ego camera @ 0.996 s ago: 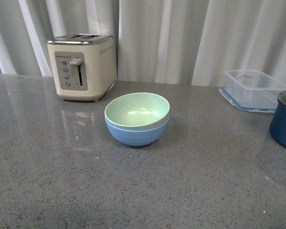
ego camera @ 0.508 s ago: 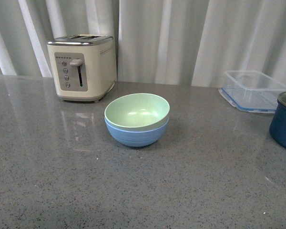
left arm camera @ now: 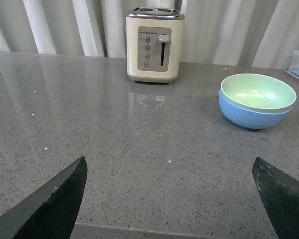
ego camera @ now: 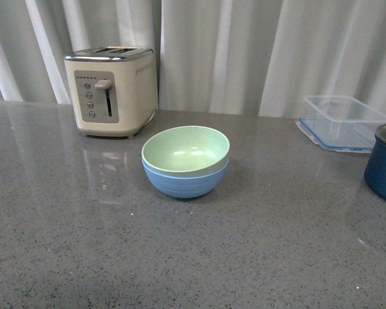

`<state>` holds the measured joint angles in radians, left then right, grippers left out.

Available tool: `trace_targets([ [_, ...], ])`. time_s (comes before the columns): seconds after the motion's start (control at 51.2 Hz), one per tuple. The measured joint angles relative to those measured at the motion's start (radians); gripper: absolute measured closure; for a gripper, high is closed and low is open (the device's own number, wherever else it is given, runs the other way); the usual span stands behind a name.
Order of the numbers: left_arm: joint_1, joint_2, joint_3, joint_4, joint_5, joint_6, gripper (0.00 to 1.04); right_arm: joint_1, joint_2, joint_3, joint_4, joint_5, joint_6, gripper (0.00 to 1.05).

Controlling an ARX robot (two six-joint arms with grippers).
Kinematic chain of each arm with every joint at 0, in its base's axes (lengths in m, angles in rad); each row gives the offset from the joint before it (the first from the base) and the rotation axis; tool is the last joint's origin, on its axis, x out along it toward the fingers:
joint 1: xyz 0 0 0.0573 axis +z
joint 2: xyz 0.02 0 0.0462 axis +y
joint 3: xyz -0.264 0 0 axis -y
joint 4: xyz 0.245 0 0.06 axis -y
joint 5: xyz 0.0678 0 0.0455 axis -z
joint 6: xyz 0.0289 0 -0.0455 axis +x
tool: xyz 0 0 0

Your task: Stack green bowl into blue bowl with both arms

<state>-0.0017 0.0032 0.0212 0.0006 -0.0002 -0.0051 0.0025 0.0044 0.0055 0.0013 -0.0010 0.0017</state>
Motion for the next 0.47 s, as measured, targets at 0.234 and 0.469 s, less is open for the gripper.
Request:
trace_targets([
  [0.234,0.000,0.000,0.000,0.000,0.000,0.000,0.07,0.000,0.000,0.000,0.000,0.000,0.001,0.10],
  [0.469,0.000,0.000,0.000,0.000,0.000,0.000,0.07,0.000,0.000,0.000,0.000,0.000,0.001,0.10],
])
